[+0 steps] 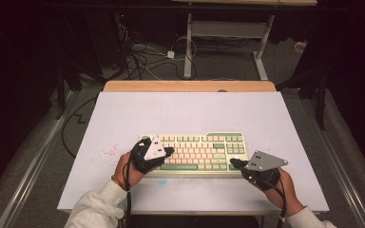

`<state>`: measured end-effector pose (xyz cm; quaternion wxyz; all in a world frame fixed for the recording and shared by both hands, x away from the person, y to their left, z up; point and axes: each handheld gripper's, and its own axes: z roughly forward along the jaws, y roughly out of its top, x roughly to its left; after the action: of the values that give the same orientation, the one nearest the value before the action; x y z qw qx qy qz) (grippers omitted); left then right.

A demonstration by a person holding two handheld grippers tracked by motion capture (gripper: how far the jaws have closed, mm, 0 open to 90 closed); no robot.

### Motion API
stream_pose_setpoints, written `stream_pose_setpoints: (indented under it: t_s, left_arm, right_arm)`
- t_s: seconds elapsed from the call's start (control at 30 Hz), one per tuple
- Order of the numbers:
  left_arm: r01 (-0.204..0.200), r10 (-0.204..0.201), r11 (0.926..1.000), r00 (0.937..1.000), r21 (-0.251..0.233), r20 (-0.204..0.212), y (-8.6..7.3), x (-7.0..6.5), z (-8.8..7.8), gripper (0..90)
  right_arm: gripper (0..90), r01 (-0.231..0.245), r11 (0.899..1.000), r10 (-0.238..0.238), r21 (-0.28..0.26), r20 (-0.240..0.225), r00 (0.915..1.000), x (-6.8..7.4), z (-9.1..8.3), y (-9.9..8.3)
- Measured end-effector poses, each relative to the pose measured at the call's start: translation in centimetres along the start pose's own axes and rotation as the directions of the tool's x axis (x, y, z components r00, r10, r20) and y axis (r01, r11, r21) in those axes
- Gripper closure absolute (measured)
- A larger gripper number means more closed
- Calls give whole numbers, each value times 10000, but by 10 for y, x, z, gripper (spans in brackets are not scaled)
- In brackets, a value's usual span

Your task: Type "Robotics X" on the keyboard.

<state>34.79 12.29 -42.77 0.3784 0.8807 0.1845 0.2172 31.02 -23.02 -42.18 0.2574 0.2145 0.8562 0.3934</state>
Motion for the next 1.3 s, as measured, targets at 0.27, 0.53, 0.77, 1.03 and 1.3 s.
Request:
stream_pose_setpoints:
  t_s: [0.27,0.53,0.77,1.03,1.3]
  left_arm:
    - [-23,20,9999,9996,-112,-286,-4,0,-6,748]
    - [-28,13,9996,9988,-294,-488,-8,-1,-11,593]
    - [-63,42,9996,9967,-258,-808,-17,-6,-16,348]
    - [154,-180,9996,9934,-231,-1135,-32,-10,-25,252]
    - [379,-406,9990,9905,-227,-1315,-47,-11,-33,173]
  right_arm:
    - [857,-60,10000,60,-71,-10,10000,-1,0,0]
    - [801,-311,9992,314,-266,98,9995,-3,-3,0]
    - [799,-375,9987,377,-339,53,9993,-3,-3,1]
    - [558,-548,9973,556,-484,161,9983,-5,-1,3]
    - [380,-782,9948,789,-650,86,9968,-6,3,9]
